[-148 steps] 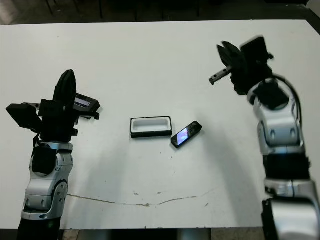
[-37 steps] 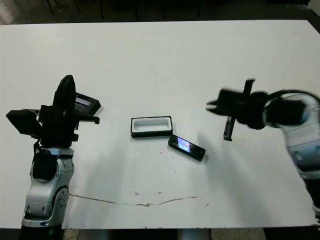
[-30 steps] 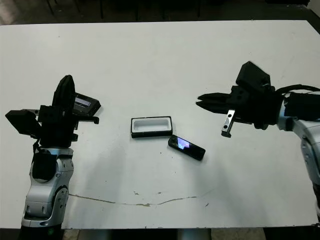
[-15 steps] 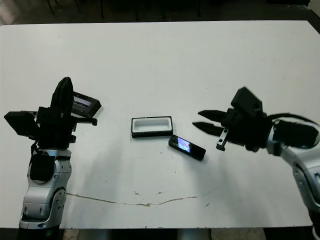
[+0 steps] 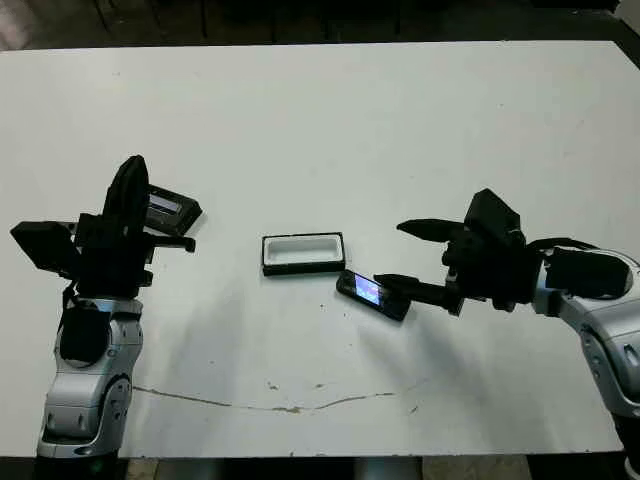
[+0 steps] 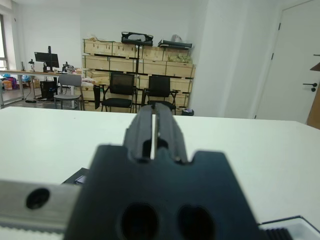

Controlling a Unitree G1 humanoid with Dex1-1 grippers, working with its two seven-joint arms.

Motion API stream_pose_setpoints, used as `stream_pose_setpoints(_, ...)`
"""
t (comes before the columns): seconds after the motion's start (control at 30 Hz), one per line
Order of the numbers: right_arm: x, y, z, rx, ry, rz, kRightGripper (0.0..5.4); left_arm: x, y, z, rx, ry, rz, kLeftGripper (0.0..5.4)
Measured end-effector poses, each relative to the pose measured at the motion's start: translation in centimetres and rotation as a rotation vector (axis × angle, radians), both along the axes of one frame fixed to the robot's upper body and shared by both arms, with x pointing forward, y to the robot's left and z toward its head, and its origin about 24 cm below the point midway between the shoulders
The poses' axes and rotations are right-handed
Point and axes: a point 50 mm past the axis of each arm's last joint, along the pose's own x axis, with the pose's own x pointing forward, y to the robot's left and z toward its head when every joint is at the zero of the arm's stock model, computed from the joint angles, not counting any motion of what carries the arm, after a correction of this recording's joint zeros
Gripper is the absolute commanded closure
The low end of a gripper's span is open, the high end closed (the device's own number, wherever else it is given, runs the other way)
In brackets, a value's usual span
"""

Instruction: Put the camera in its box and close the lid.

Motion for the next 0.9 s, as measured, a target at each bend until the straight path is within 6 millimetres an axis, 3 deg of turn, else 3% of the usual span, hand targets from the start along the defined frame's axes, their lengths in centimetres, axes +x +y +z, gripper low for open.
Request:
stream_pose_setpoints(0.2,0.1,0.2,-0.3,-0.015,0.008,0.012,0.01,0.0,0.0,-0.1,0.002,0.009,0.0,5.4)
stream_pose_setpoints(0.9,-1.6,0.6,-3.9,-0.042,0.099,0.019,0.01,0.0,0.1,-0.1,0.004,0.009,0.0,5.4)
